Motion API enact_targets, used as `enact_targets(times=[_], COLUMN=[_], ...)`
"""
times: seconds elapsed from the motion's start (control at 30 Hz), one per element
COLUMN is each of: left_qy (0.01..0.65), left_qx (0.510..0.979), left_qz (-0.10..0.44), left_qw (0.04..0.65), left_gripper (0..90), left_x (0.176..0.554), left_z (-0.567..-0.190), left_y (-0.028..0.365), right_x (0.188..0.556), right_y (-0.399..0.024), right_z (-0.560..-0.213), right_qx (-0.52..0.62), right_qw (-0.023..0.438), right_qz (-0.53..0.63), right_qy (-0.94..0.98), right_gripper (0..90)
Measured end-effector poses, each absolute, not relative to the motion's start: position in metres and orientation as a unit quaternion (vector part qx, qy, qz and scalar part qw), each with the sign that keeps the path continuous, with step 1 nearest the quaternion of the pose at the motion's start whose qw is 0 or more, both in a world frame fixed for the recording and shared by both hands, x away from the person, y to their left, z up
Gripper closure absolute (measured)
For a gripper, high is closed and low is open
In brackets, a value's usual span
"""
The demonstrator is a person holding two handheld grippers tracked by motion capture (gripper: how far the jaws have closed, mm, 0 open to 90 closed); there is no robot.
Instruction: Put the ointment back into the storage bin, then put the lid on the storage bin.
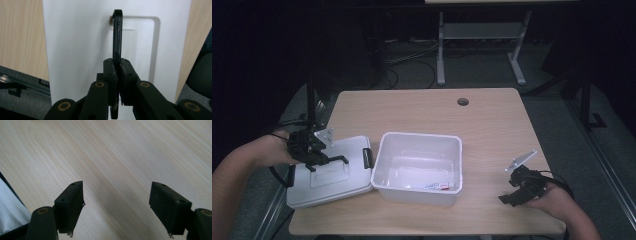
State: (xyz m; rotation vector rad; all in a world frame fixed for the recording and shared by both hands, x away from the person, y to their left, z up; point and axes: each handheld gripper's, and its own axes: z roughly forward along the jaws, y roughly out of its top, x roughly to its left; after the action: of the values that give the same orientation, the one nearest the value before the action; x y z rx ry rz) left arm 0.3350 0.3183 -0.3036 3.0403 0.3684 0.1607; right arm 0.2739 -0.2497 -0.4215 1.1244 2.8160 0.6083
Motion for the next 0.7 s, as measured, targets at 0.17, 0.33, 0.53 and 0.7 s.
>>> enact_targets(times=[0.17, 0.33, 0.53, 0.7], left_qy=[0.121, 0.12, 0.121, 0.117], left_qx=[0.99, 0.99, 0.99, 0.99], left_qz=[0.057, 0.062, 0.06, 0.06], left_qw=[0.038, 0.043, 0.048, 0.058], left_gripper=[84.9, 84.9, 84.9, 84.9], left_x=[0.332, 0.33, 0.327, 0.325], left_z=[-0.296, -0.285, -0.274, -0.263], left_y=[0.321, 0.325, 0.326, 0.325], right_x=[0.273, 0.273, 0.272, 0.271], right_y=[-0.248, -0.247, -0.246, -0.246], right_z=[-0.421, -0.422, -0.424, -0.425], right_qx=[0.36, 0.359, 0.359, 0.359], right_qw=[0.024, 0.025, 0.026, 0.028], right_qz=[0.201, 0.203, 0.207, 0.209], right_qy=[0.911, 0.911, 0.91, 0.909], right_gripper=[26.9, 26.9, 26.9, 26.9])
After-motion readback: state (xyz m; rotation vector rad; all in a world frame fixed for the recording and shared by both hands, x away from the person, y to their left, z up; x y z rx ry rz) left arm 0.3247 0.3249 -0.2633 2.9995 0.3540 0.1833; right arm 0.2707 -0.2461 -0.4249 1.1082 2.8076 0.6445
